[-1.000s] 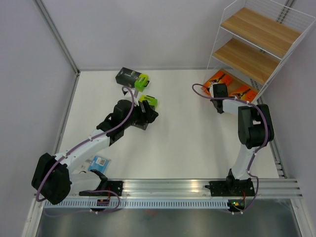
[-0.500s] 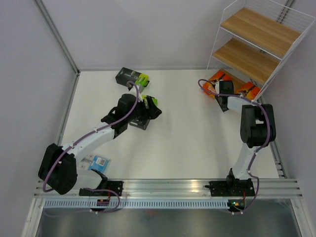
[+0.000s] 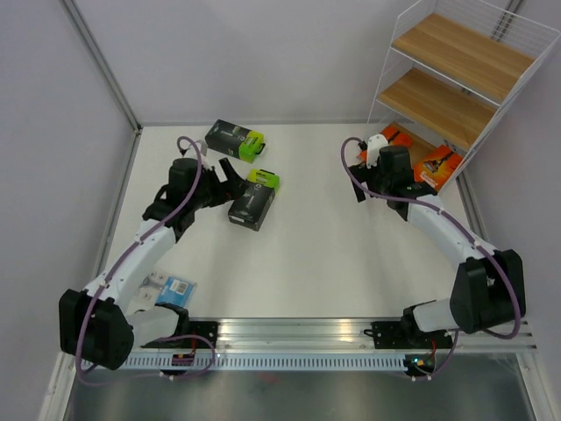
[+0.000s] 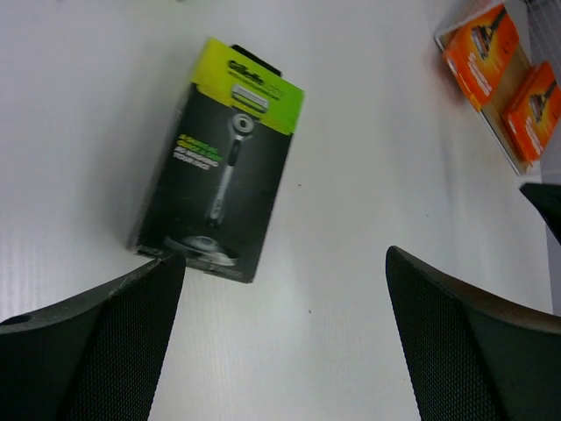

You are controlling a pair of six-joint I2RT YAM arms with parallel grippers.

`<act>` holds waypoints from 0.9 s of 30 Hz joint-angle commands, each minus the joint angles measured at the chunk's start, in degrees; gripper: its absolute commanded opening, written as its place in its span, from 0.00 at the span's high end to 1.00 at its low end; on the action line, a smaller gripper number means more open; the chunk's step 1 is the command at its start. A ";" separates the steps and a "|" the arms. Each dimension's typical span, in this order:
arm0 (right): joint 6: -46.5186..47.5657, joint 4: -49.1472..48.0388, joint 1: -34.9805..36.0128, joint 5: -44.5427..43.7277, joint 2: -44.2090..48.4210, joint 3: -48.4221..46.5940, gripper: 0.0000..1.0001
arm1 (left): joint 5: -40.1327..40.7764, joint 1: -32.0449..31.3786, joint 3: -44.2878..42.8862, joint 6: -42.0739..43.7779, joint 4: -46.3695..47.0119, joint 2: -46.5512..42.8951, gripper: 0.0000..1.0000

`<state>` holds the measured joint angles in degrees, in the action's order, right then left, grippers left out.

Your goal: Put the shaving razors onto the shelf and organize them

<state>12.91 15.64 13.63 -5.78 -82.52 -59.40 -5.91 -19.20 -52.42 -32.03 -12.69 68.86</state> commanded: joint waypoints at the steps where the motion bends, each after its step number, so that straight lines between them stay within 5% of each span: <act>1: -12.70 -6.29 1.40 7.62 6.83 5.23 0.02 | 0.20 4.43 1.88 -0.49 -3.83 -3.82 0.00; 6: -36.23 -18.07 6.49 12.18 15.80 14.56 0.02 | -3.30 10.75 2.68 -1.98 -2.78 -0.06 0.00; 14: -56.48 -32.94 14.32 7.02 15.82 26.43 0.02 | -10.35 11.12 4.79 -2.24 11.10 9.44 0.06; 27: -63.62 -37.26 16.78 1.91 11.95 28.02 0.02 | -7.36 6.37 4.43 -2.07 20.24 22.54 0.12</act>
<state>-47.92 -17.47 30.00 -1.69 -69.60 -31.99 -13.91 -11.84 -47.72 -33.06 2.98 89.97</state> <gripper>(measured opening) 0.979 0.882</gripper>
